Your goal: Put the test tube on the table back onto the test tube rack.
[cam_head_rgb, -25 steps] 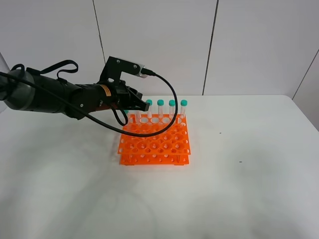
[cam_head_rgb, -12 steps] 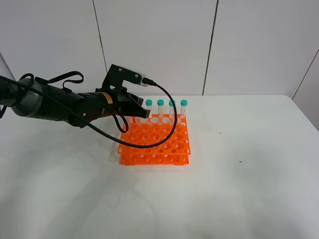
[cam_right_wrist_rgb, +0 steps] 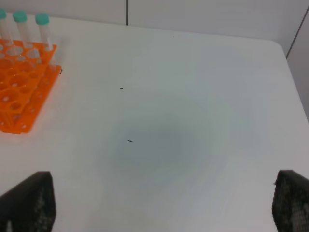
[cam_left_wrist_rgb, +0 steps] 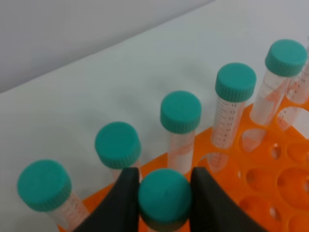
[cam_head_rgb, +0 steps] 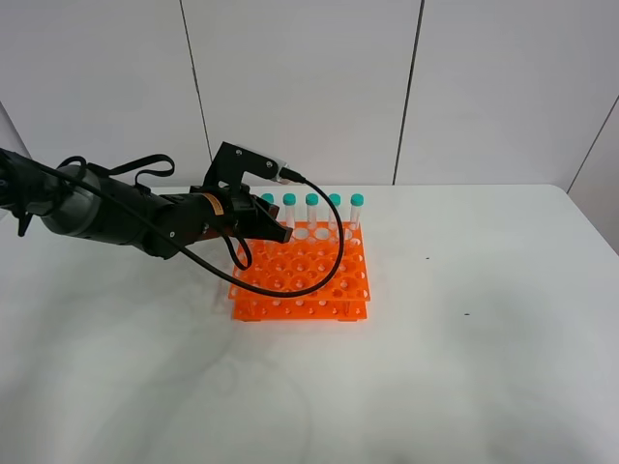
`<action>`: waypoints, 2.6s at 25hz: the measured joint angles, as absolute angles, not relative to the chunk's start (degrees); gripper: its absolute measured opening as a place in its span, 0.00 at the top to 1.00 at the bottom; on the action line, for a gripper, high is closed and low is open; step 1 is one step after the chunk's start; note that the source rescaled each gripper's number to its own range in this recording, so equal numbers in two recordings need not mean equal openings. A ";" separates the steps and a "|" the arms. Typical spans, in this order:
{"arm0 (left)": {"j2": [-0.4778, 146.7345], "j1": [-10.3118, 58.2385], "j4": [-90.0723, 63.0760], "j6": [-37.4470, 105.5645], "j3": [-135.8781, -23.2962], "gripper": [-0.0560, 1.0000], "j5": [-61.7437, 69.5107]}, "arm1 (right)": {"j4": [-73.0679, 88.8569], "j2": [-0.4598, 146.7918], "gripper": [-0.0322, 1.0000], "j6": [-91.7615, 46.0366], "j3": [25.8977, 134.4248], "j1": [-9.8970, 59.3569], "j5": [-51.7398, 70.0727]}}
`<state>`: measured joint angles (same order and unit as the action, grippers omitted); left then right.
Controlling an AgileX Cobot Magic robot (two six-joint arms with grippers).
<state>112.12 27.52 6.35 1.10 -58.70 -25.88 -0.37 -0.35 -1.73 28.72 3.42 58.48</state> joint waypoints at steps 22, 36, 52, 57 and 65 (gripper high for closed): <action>113.75 27.52 6.11 0.60 -58.70 0.85 -26.69 | -0.37 -0.35 0.00 -1.73 28.72 3.42 58.48; 106.65 27.92 6.11 -3.52 -58.66 0.37 -24.75 | -0.37 -0.35 0.00 -1.73 28.72 3.42 58.48; 90.05 28.39 6.24 -3.64 -64.00 0.00 15.63 | -0.37 -0.35 0.00 -1.73 28.72 3.42 58.48; 95.26 25.27 6.19 -3.64 -76.32 0.00 36.18 | -0.37 -0.35 0.00 -1.73 28.72 3.42 58.48; 103.73 14.78 6.07 -2.51 -85.68 0.00 55.89 | -0.37 -0.35 0.00 -1.73 28.72 3.42 58.48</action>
<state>103.73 14.78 6.07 -2.51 -85.68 55.89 -0.37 -0.35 -1.73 28.72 3.42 58.48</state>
